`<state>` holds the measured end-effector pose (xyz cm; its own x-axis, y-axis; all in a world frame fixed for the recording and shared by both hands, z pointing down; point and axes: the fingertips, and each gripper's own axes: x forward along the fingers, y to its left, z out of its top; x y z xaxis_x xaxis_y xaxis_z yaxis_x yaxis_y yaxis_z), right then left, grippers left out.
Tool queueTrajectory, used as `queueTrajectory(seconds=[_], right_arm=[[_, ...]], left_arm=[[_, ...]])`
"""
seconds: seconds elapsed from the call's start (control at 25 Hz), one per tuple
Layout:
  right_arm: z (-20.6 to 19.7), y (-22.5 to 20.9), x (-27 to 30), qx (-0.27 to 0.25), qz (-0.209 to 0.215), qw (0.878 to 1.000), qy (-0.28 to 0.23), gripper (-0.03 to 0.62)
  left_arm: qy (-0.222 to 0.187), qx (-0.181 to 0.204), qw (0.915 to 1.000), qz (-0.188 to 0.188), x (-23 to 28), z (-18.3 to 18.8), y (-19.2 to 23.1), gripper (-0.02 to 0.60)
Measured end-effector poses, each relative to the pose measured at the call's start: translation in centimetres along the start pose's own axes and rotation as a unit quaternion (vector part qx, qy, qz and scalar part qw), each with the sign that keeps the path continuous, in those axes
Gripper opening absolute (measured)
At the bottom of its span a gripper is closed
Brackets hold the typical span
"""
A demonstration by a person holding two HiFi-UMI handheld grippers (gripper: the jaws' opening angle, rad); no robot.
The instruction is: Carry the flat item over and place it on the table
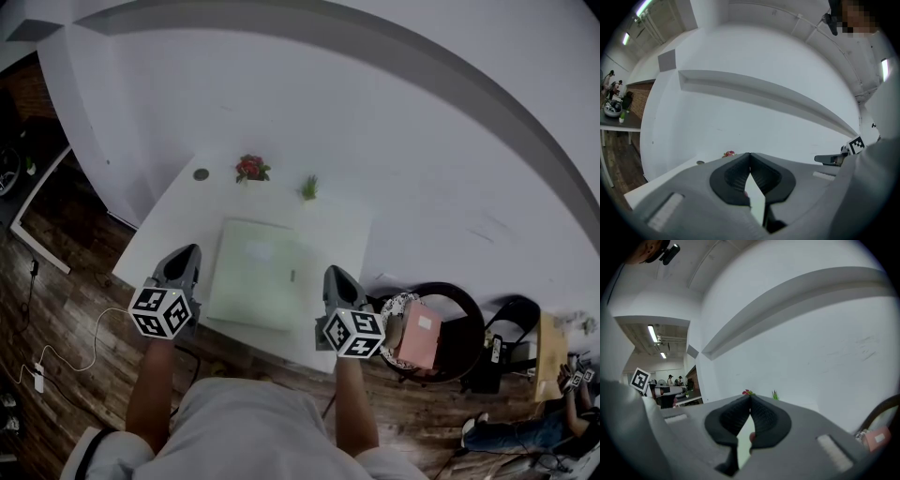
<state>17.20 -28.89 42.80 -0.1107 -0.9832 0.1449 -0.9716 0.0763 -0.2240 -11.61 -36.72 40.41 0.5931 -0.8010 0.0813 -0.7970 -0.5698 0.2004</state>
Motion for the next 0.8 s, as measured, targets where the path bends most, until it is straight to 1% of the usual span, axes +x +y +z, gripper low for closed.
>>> queueTrajectory(seconds=[0.8], right_arm=[[1.7, 0.3, -0.2, -0.020, 0.004, 1.000, -0.018, 0.003]], left_arm=[[-0.012, 0.011, 0.9999, 0.005, -0.5, 1.2, 0.2, 0.006]])
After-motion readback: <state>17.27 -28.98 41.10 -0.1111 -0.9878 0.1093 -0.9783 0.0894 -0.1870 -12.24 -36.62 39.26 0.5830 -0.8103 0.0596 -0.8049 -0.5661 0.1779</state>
